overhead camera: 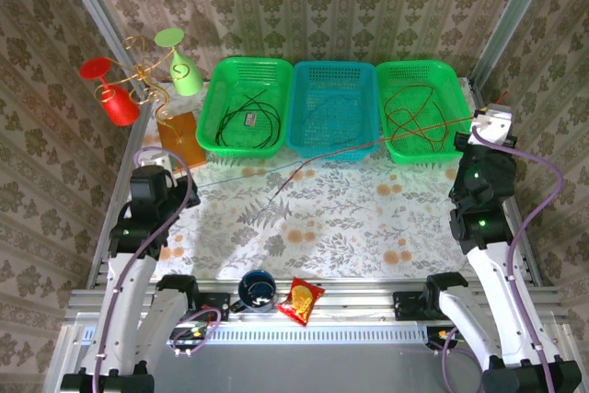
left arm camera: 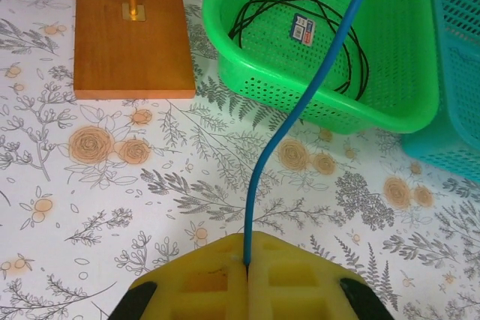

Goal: Untangle the cables

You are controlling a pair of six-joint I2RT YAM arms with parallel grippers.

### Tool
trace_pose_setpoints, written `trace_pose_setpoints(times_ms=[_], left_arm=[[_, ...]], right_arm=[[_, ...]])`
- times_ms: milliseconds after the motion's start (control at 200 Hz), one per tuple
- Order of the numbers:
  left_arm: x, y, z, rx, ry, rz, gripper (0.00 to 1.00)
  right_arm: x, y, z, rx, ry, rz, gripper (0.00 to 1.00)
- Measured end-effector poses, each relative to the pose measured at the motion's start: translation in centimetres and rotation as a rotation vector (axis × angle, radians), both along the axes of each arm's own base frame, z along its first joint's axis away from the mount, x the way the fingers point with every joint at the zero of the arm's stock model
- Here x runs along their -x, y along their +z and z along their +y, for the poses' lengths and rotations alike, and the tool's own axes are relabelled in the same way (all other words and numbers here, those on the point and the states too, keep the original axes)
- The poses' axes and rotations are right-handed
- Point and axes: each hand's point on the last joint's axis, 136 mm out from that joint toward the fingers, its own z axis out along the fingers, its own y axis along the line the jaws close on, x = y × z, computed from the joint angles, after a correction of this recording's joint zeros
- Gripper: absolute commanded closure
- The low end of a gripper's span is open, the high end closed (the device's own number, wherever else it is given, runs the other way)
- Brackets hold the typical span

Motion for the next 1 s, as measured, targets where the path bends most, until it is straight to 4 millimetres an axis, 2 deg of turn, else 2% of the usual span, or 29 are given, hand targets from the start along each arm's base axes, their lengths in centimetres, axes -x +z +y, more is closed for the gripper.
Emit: trace_pose_setpoints(times_ms=[305,485,800,1000], left_arm=[[0.5,-0.9,1.8,-0.013,0.071,0.013,1.00],[0.8,-1.5,2.4,-0.013,0.095,0.027,1.00],[1.0,-1.8,2.7,-0.012,0.106,0.043,1.00],[1.0,-1.7,1.5,0.036,0.059,0.042,1.00]], right_arm=[[0.7,0.4,-2.3,-0.021,-0.103,-0.007,1.00],[0.9,0.1,-2.8,-0.040,-0.118,-0.005,1.00],[1.2,0.0,-3.6,-0.057,-0.148,-0.005,1.00],[0.8,0.3,-3.0,-0.078,-0.098,-0.006,1.00]])
